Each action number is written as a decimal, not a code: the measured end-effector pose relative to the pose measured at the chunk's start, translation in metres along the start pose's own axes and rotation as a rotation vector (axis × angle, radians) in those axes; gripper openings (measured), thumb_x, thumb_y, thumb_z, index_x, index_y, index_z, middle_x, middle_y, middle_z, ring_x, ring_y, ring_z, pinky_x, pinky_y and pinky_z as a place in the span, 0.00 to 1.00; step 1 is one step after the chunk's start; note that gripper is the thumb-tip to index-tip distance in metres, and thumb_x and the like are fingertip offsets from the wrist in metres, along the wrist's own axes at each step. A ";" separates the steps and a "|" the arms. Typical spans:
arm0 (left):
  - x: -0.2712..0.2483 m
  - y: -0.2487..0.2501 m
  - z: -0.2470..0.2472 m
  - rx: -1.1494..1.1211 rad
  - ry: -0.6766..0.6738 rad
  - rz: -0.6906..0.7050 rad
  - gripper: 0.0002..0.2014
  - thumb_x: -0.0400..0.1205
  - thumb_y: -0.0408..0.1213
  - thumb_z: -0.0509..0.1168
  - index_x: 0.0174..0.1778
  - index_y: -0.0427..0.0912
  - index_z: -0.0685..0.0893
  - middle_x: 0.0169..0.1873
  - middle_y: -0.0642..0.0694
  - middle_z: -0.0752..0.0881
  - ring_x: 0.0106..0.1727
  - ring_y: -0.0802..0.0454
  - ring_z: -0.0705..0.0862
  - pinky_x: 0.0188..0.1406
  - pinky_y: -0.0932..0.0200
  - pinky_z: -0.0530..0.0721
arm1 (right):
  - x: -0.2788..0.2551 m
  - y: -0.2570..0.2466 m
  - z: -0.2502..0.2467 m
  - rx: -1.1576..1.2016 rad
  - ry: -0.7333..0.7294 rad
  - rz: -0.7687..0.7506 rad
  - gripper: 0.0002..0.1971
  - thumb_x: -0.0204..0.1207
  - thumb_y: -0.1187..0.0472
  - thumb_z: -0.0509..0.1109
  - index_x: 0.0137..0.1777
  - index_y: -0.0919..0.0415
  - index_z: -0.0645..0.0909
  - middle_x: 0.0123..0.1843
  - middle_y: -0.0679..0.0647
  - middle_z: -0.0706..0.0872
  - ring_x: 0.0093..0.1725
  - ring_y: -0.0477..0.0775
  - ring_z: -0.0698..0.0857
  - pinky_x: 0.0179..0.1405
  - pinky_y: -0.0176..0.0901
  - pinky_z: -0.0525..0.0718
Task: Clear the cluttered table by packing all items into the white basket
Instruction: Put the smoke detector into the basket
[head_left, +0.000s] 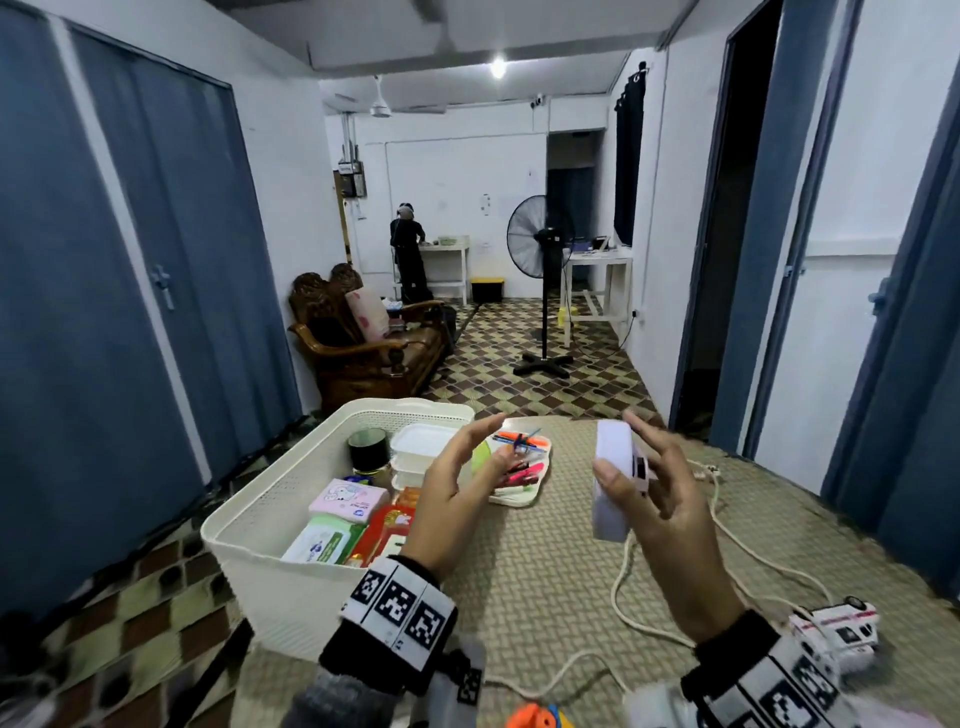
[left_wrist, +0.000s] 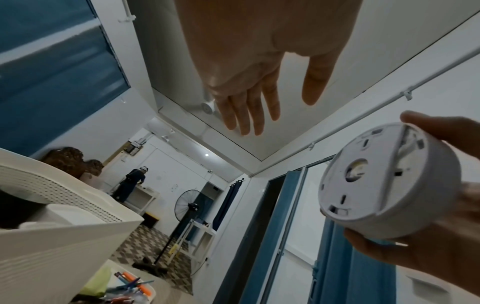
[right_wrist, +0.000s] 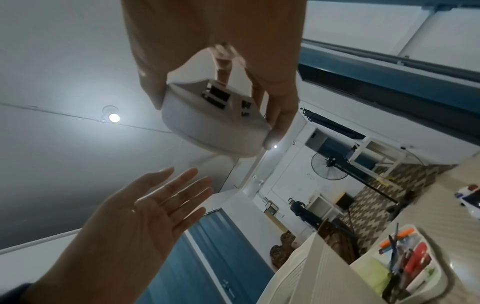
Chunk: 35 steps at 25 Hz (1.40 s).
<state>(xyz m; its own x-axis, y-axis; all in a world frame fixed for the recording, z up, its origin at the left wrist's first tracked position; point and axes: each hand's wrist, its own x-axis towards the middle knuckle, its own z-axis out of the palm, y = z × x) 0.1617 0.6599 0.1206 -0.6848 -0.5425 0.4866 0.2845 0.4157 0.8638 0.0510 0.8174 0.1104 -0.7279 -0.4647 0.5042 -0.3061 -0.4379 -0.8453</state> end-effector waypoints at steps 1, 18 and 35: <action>-0.003 -0.003 -0.009 0.003 0.036 -0.014 0.14 0.81 0.43 0.66 0.64 0.52 0.82 0.62 0.59 0.84 0.67 0.67 0.78 0.70 0.62 0.73 | -0.002 0.003 0.009 0.005 -0.004 0.003 0.32 0.62 0.48 0.74 0.70 0.46 0.76 0.64 0.32 0.80 0.60 0.35 0.83 0.47 0.27 0.82; -0.126 0.000 -0.184 0.141 0.212 -0.117 0.09 0.81 0.34 0.66 0.55 0.49 0.86 0.55 0.52 0.88 0.60 0.54 0.84 0.66 0.48 0.80 | -0.105 0.020 0.154 0.068 -0.137 0.191 0.22 0.68 0.48 0.71 0.63 0.50 0.80 0.58 0.39 0.86 0.54 0.33 0.85 0.47 0.24 0.80; -0.114 -0.053 -0.395 0.234 0.236 -0.135 0.11 0.82 0.31 0.65 0.58 0.47 0.85 0.53 0.49 0.89 0.58 0.56 0.86 0.62 0.50 0.83 | -0.069 0.077 0.358 -0.107 -0.222 0.219 0.24 0.67 0.48 0.79 0.62 0.53 0.81 0.55 0.47 0.86 0.54 0.44 0.86 0.50 0.35 0.83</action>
<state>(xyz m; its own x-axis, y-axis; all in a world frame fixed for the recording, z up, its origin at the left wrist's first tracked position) 0.4897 0.4116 0.0707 -0.5238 -0.7466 0.4101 0.0215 0.4697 0.8826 0.2976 0.5400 0.0736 -0.6358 -0.7003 0.3246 -0.2286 -0.2309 -0.9457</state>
